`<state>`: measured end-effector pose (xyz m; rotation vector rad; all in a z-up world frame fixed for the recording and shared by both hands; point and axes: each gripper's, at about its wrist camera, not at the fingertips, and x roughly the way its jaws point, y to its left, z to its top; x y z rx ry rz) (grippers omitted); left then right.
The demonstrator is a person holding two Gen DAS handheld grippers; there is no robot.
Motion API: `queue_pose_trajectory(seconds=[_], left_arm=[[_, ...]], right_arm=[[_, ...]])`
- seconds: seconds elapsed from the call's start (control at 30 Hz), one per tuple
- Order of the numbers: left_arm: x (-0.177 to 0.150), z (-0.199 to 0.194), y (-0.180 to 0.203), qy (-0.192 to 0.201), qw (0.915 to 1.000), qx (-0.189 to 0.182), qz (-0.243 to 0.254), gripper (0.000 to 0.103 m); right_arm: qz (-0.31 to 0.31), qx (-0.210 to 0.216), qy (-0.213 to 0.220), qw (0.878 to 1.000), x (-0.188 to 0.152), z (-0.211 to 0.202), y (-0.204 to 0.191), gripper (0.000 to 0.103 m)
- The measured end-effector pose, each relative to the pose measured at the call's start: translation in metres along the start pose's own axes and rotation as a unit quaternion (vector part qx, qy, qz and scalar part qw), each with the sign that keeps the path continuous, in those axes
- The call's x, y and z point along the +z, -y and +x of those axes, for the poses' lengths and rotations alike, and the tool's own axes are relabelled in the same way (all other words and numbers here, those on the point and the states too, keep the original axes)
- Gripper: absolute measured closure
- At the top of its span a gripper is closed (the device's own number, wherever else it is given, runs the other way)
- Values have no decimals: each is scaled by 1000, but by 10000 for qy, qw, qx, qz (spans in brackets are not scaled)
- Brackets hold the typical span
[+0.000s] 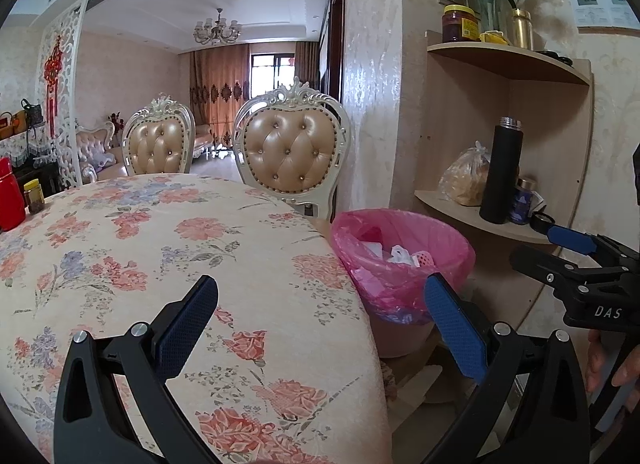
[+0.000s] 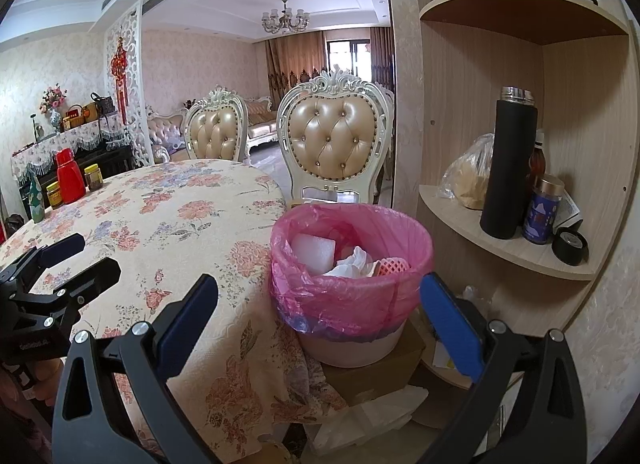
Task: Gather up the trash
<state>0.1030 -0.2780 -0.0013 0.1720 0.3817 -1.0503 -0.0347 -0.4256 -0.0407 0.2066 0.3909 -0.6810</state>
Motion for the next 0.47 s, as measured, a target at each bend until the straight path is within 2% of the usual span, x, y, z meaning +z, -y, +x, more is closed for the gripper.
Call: queue_pose_trajectory(seconds=[0.2,0.47], left_arm=[[-2,0,2,21,9998,194,71,6],[-2,2,4,-87,9999,18,83,6]], right_arm=[[8,10,-14,10000,0,1,1,5],[25,24,-30,10000,-2,3,-1,5]])
